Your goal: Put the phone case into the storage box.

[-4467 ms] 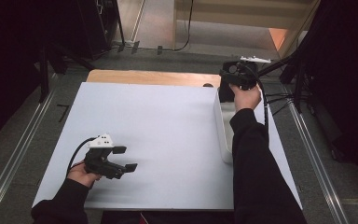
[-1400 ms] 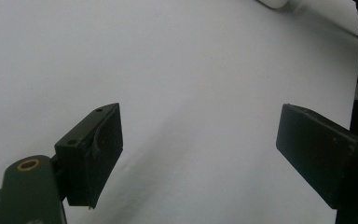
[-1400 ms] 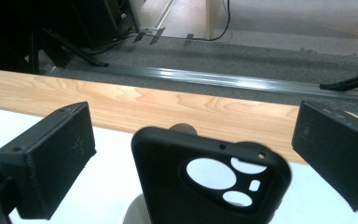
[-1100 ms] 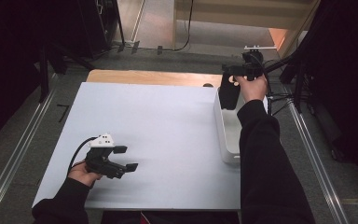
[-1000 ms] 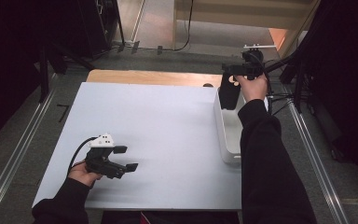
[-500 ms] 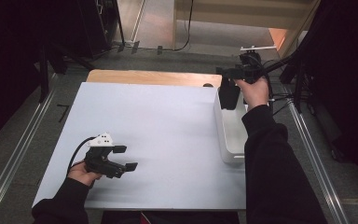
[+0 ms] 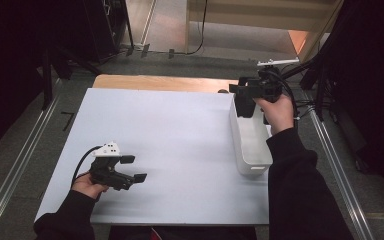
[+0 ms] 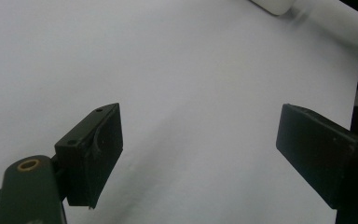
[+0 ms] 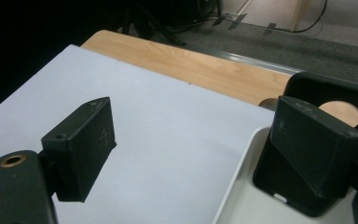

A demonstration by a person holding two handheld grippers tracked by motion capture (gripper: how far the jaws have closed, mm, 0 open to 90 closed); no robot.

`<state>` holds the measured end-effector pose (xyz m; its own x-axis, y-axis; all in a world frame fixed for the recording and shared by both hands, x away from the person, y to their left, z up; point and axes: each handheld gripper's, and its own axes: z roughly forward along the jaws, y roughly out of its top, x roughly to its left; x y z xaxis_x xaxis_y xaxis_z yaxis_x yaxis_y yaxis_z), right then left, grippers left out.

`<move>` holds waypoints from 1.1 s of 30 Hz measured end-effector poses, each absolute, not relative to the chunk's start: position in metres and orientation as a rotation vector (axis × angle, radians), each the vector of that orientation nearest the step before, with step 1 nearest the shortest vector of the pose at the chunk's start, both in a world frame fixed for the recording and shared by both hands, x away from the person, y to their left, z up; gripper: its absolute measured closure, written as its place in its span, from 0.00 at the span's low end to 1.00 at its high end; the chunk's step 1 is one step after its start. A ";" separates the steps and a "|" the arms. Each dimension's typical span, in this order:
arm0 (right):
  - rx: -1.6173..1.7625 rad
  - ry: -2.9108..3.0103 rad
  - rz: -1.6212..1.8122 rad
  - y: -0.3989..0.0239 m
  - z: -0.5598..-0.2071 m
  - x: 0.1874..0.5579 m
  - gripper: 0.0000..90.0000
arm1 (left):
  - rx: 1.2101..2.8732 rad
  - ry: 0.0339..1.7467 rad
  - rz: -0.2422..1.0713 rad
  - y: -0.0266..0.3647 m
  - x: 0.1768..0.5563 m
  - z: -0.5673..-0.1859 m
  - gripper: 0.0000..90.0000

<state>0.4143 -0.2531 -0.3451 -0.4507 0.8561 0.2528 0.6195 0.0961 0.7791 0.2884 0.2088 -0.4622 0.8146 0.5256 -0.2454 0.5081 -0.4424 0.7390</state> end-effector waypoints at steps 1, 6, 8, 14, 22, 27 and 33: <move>1.463 2.124 1.281 -0.252 -0.346 0.412 0.13 | 2.116 0.760 0.026 0.209 0.288 -0.462 0.16; 1.428 2.176 1.289 -0.248 -0.354 0.399 0.13 | 2.114 0.755 0.021 0.210 0.289 -0.462 0.16; 1.411 2.178 1.299 -0.246 -0.356 0.393 0.13 | 2.110 0.758 0.020 0.210 0.288 -0.461 0.16; 1.386 2.194 1.262 -0.239 -0.362 0.374 0.13 | 2.108 0.757 0.023 0.210 0.289 -0.461 0.16; 1.339 2.231 1.278 -0.231 -0.367 0.355 0.14 | 2.107 0.755 0.020 0.213 0.289 -0.459 0.16; 1.248 2.240 1.314 -0.227 -0.376 0.345 0.16 | 2.093 0.760 0.016 0.214 0.290 -0.459 0.16; 1.231 2.255 1.332 -0.222 -0.385 0.334 0.22 | 2.093 0.761 0.017 0.215 0.290 -0.458 0.16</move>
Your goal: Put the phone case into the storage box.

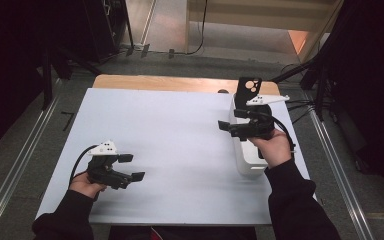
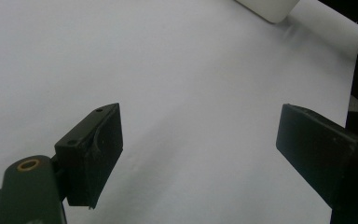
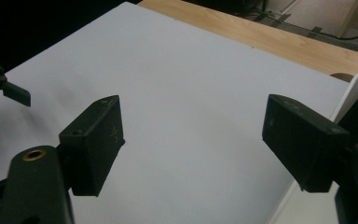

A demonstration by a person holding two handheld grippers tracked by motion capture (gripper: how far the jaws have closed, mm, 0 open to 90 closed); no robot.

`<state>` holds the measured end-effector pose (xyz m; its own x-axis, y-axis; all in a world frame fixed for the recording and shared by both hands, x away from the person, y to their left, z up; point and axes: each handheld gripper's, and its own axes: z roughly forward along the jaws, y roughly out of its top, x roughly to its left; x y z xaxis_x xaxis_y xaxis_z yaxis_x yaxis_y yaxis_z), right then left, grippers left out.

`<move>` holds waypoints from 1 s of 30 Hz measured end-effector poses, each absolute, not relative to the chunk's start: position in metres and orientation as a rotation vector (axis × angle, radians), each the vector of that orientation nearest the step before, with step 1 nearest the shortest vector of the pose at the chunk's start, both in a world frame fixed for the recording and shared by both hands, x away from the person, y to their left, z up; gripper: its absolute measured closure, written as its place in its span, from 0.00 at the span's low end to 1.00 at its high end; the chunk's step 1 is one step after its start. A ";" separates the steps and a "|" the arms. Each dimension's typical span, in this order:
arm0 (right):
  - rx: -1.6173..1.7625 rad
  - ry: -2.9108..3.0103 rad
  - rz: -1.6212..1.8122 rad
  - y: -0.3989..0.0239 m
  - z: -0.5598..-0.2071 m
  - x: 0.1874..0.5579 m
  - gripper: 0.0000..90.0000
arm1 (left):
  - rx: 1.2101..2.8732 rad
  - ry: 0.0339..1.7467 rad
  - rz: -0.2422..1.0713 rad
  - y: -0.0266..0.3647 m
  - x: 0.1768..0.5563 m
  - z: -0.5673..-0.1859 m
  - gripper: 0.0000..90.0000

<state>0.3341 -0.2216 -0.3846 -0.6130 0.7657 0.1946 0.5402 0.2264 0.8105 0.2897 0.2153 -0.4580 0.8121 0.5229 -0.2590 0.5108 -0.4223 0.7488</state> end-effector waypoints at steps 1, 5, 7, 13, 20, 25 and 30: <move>1.225 2.260 1.327 -0.220 -0.386 0.333 0.23 | 2.090 0.764 0.017 0.216 0.289 -0.458 0.16; 1.193 2.285 1.316 -0.214 -0.391 0.326 0.27 | 2.088 0.762 0.023 0.216 0.290 -0.458 0.16; 1.180 2.307 1.322 -0.211 -0.393 0.323 0.27 | 2.090 0.755 0.024 0.217 0.290 -0.457 0.16; 1.164 2.342 1.350 -0.203 -0.401 0.314 0.27 | 2.077 0.774 0.040 0.221 0.290 -0.455 0.16; 1.124 2.349 1.402 -0.201 -0.411 0.301 0.27 | 2.072 0.776 0.038 0.222 0.291 -0.454 0.16; 1.124 2.346 1.409 -0.202 -0.418 0.292 0.27 | 2.075 0.770 0.028 0.222 0.290 -0.454 0.16; 1.119 2.360 1.400 -0.203 -0.428 0.281 0.26 | 2.073 0.768 0.023 0.222 0.290 -0.454 0.16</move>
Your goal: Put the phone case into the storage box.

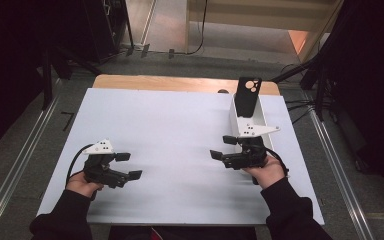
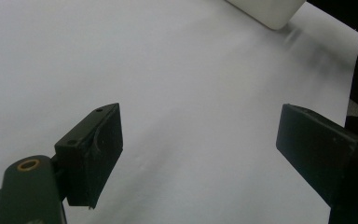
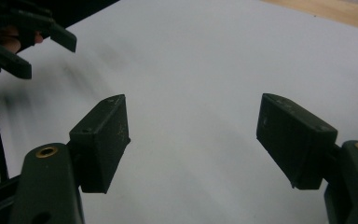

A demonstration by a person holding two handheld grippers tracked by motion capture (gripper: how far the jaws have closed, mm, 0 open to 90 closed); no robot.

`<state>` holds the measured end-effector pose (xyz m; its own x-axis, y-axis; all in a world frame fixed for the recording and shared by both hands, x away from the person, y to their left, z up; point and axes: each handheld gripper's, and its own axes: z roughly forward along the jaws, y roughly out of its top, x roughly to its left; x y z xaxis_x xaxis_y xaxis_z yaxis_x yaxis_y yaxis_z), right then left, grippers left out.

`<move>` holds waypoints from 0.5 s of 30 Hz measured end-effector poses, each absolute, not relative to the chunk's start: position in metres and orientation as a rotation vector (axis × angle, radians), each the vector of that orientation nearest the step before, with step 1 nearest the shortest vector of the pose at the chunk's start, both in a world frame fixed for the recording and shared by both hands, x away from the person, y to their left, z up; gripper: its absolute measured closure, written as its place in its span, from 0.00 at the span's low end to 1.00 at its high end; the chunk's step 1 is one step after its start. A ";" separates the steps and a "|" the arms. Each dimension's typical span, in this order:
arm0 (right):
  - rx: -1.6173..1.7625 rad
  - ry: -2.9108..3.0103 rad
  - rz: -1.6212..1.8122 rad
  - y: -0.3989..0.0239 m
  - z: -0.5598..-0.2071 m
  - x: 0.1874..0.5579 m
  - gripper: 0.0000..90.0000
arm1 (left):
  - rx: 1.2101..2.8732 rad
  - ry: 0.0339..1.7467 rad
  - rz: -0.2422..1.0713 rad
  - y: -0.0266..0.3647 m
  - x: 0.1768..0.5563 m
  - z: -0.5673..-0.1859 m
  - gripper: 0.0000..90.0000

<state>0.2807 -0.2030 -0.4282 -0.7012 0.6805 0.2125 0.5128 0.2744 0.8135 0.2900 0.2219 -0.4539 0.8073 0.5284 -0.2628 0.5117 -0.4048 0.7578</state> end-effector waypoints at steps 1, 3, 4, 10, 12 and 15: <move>1.109 2.368 1.400 -0.203 -0.430 0.279 0.26 | 2.073 0.768 0.015 0.222 0.290 -0.454 0.16; 1.095 2.375 1.386 -0.202 -0.433 0.275 0.26 | 2.068 0.765 0.013 0.222 0.290 -0.454 0.16; 1.081 2.380 1.383 -0.202 -0.434 0.273 0.26 | 2.070 0.761 0.012 0.222 0.290 -0.454 0.16; 1.058 2.396 1.371 -0.202 -0.440 0.265 0.26 | 2.070 0.758 0.011 0.221 0.289 -0.453 0.16; 1.059 2.400 1.384 -0.203 -0.442 0.262 0.26 | 2.071 0.757 0.012 0.221 0.288 -0.454 0.16; 1.051 2.400 1.385 -0.206 -0.446 0.258 0.26 | 2.078 0.767 0.011 0.220 0.287 -0.453 0.16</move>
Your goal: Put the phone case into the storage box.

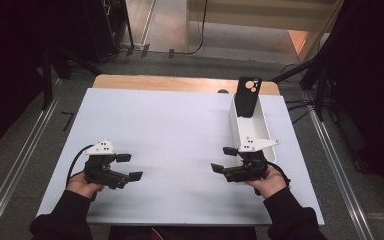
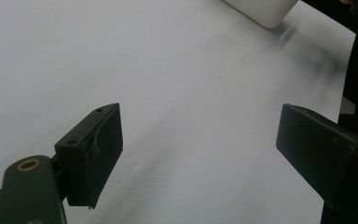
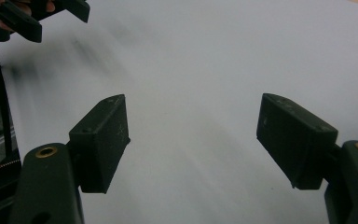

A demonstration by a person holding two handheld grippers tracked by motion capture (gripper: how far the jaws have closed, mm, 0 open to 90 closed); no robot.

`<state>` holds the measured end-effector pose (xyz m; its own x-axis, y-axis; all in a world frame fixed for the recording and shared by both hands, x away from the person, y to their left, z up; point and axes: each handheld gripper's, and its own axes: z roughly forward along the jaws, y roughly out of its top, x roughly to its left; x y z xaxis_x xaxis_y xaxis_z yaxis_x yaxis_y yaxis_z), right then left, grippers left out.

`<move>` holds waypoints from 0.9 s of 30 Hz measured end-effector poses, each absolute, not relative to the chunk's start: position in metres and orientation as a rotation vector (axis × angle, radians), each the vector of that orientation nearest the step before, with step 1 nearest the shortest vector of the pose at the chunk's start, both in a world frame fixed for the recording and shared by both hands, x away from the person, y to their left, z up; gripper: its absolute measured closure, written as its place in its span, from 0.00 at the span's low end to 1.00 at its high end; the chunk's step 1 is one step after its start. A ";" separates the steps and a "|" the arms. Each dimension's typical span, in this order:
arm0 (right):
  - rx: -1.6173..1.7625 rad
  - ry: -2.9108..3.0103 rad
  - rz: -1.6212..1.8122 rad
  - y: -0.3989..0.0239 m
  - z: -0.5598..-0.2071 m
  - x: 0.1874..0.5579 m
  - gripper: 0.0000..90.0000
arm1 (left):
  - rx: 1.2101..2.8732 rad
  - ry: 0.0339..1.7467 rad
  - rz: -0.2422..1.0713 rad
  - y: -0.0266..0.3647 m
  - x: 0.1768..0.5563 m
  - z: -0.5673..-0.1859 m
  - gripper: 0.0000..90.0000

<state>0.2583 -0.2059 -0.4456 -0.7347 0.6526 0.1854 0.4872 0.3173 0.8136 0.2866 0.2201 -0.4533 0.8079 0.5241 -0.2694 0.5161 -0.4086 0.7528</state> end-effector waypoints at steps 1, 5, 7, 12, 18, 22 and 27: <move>1.058 2.394 1.391 -0.207 -0.446 0.257 0.26 | 2.076 0.769 0.007 0.220 0.286 -0.453 0.16; 1.054 2.402 1.399 -0.211 -0.449 0.251 0.26 | 2.073 0.768 0.003 0.221 0.284 -0.453 0.16; 1.049 2.418 1.417 -0.213 -0.450 0.248 0.26 | 2.072 0.763 0.002 0.220 0.284 -0.453 0.16; 1.043 2.434 1.409 -0.216 -0.454 0.240 0.26 | 2.077 0.759 0.001 0.220 0.283 -0.454 0.16; 1.026 2.474 1.364 -0.219 -0.463 0.232 0.26 | 2.077 0.756 -0.014 0.219 0.282 -0.454 0.16; 1.023 2.481 1.361 -0.222 -0.467 0.228 0.26 | 2.077 0.756 -0.015 0.220 0.280 -0.455 0.16; 1.034 2.488 1.343 -0.228 -0.472 0.224 0.26 | 2.086 0.755 -0.010 0.220 0.279 -0.456 0.16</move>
